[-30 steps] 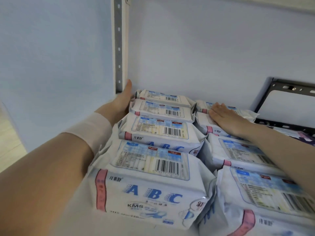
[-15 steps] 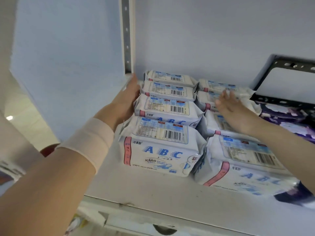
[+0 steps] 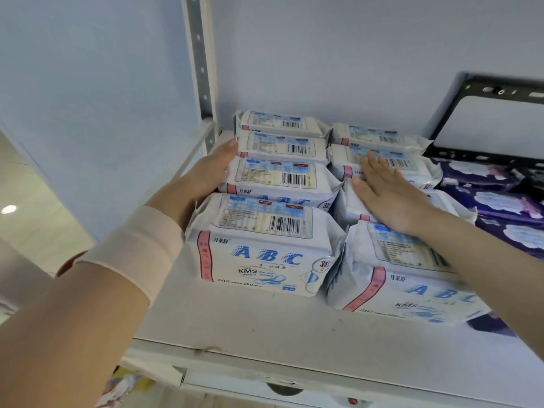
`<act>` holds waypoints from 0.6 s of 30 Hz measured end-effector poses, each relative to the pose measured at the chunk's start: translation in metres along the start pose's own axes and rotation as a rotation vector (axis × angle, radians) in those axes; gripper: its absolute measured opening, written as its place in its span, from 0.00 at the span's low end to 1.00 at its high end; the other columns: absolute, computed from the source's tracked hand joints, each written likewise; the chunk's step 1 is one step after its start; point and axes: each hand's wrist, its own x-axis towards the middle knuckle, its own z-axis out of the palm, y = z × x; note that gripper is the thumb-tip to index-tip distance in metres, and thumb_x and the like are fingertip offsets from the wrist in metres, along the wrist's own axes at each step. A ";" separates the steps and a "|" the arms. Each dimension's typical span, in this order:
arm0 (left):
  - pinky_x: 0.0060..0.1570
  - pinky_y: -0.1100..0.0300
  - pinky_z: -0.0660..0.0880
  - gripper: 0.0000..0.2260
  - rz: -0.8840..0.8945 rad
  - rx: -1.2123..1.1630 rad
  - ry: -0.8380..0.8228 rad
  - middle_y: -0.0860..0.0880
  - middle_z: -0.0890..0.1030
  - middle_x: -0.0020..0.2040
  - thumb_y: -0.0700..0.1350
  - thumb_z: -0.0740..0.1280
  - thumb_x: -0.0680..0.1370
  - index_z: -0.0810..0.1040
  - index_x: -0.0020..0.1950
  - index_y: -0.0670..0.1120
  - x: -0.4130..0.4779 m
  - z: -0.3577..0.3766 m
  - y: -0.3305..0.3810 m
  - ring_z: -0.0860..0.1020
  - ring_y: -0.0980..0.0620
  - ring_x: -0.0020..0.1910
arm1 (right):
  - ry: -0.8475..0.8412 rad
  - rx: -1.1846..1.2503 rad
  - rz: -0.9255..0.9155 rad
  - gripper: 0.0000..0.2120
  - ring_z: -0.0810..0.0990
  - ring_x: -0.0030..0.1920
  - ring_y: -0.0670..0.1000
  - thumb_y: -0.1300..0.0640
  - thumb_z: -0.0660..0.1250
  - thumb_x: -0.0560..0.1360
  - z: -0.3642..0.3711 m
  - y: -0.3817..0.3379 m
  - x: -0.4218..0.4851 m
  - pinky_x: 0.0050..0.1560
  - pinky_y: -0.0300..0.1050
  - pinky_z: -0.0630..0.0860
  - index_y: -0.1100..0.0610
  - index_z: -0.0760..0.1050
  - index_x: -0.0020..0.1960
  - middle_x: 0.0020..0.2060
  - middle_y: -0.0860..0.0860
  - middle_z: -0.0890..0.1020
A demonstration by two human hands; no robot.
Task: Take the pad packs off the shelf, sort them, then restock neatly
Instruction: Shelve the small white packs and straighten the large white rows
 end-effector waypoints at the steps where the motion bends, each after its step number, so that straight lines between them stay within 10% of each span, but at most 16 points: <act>1: 0.20 0.75 0.68 0.10 0.014 0.017 -0.017 0.57 0.76 0.36 0.53 0.51 0.82 0.71 0.50 0.54 0.000 0.000 0.001 0.76 0.65 0.23 | 0.001 -0.001 0.002 0.29 0.38 0.75 0.47 0.44 0.40 0.80 0.000 0.000 0.000 0.73 0.42 0.38 0.56 0.38 0.76 0.76 0.50 0.39; 7: 0.33 0.70 0.76 0.20 0.009 -0.063 -0.076 0.55 0.76 0.51 0.45 0.58 0.81 0.59 0.72 0.51 0.010 -0.005 -0.006 0.77 0.59 0.41 | 0.001 0.003 0.002 0.29 0.38 0.75 0.46 0.43 0.40 0.80 0.001 0.001 0.000 0.73 0.42 0.37 0.55 0.39 0.76 0.76 0.49 0.39; 14: 0.27 0.70 0.74 0.23 -0.005 0.005 -0.094 0.57 0.75 0.50 0.49 0.58 0.81 0.55 0.75 0.52 0.005 -0.008 0.001 0.80 0.61 0.34 | 0.003 0.008 0.000 0.29 0.38 0.75 0.47 0.43 0.41 0.80 -0.001 -0.001 -0.003 0.73 0.43 0.38 0.55 0.39 0.76 0.76 0.50 0.39; 18: 0.30 0.63 0.78 0.15 -0.116 -0.139 -0.123 0.49 0.81 0.52 0.49 0.58 0.81 0.70 0.65 0.47 -0.009 -0.011 0.009 0.83 0.56 0.34 | -0.007 0.025 0.001 0.30 0.39 0.75 0.48 0.43 0.42 0.80 -0.006 -0.003 -0.006 0.74 0.44 0.39 0.56 0.40 0.76 0.76 0.50 0.40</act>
